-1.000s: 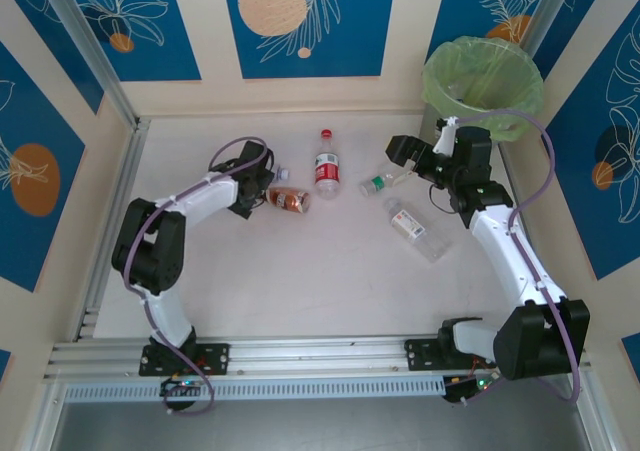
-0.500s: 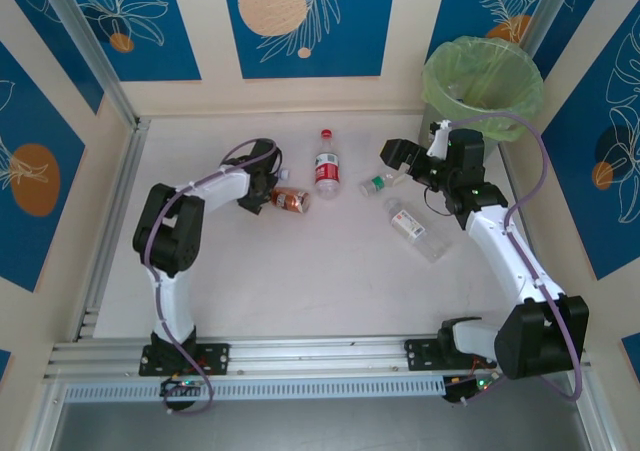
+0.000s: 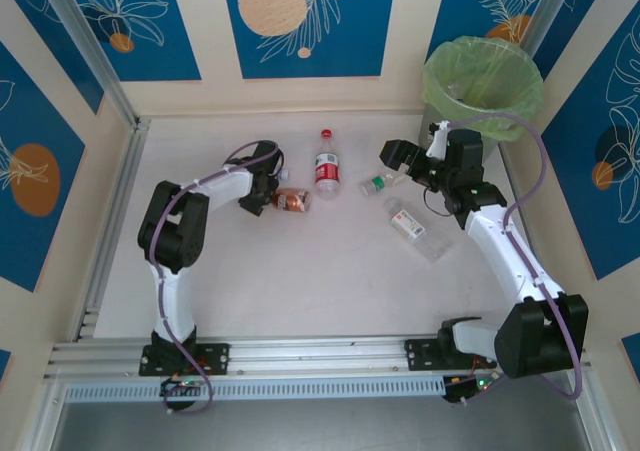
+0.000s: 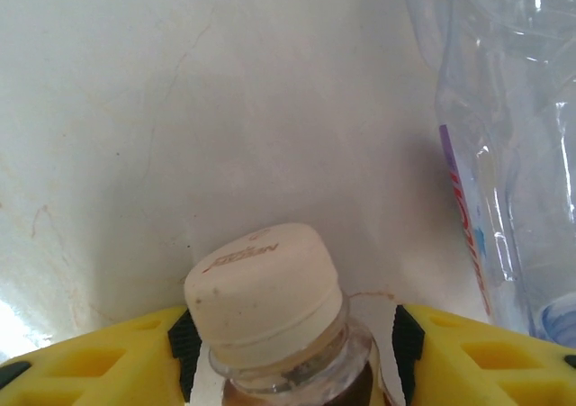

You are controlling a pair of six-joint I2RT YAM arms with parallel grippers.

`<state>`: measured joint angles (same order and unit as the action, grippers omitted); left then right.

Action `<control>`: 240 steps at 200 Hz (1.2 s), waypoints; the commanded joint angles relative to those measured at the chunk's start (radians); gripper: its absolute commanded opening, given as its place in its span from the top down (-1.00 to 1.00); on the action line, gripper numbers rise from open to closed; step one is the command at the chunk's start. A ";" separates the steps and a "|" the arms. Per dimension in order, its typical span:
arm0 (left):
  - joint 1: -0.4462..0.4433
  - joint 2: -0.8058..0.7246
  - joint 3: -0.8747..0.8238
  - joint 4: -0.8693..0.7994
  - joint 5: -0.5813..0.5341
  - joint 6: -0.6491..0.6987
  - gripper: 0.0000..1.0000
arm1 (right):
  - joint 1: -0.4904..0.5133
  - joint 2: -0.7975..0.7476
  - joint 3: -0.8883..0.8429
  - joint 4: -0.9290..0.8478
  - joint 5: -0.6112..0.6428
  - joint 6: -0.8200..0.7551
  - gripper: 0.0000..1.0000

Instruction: Put the plastic bottles in the bin

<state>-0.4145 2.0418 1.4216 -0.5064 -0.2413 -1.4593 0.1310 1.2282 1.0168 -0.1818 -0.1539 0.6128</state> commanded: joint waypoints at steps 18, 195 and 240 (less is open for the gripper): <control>0.002 0.048 0.014 -0.017 -0.041 0.032 -0.01 | 0.013 -0.005 -0.009 -0.039 0.023 -0.008 -0.96; -0.071 -0.097 -0.022 0.032 0.012 0.412 1.00 | 0.130 -0.036 -0.163 -0.040 -0.035 -0.038 -0.97; -0.109 -0.176 -0.117 0.158 0.113 0.447 1.00 | 0.238 0.089 -0.278 0.201 -0.133 0.063 -0.98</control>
<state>-0.5041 1.9194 1.3487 -0.4328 -0.2077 -1.0554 0.3222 1.2499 0.7967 -0.1509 -0.1925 0.6086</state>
